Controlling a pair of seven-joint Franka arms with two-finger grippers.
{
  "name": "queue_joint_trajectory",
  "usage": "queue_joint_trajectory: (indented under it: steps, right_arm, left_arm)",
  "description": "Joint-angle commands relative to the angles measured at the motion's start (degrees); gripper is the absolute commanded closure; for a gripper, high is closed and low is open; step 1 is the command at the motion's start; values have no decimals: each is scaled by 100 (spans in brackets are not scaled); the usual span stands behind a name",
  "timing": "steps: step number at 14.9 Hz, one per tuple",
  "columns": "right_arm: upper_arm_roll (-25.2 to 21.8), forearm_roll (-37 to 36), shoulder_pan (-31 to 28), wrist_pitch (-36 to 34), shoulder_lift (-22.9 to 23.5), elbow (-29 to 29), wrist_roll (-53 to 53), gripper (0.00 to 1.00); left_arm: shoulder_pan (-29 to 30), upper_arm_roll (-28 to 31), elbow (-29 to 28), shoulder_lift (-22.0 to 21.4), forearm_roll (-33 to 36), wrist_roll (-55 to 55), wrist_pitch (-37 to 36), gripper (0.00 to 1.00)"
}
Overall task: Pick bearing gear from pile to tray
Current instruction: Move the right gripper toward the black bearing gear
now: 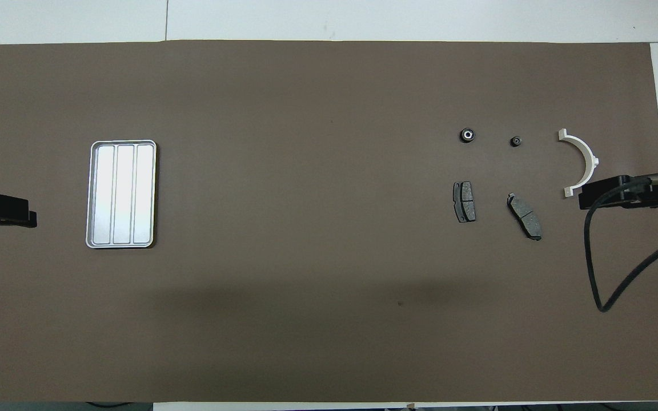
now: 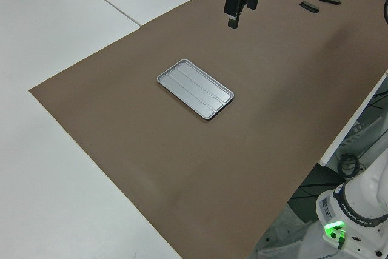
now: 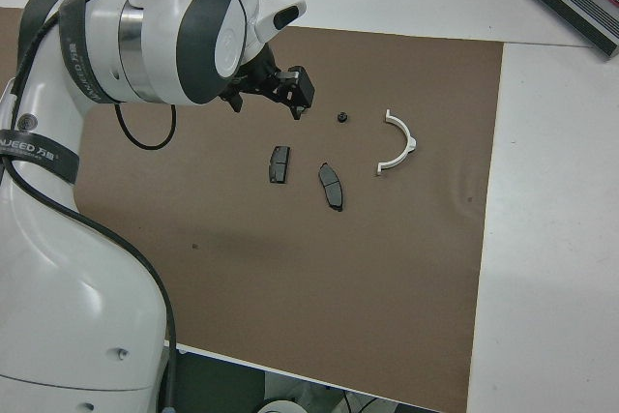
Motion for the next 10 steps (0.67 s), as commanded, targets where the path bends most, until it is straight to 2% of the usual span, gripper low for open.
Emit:
queue_joint_trajectory:
  steps: [1, 6, 10]
  right_arm:
    - [15, 35, 4, 257, -150, -355, 122, 0]
    - [15, 43, -5, 837, -141, -847, 570, 1]
    - [15, 35, 100, 1338, 78, -1058, 1202, 4]
  left_arm:
    - [-32, 41, -22, -42, -68, 72, 49, 0]
    - [-23, 41, -22, -42, -77, 72, 49, 0]
    - [-23, 41, -22, -42, -77, 72, 49, 0]
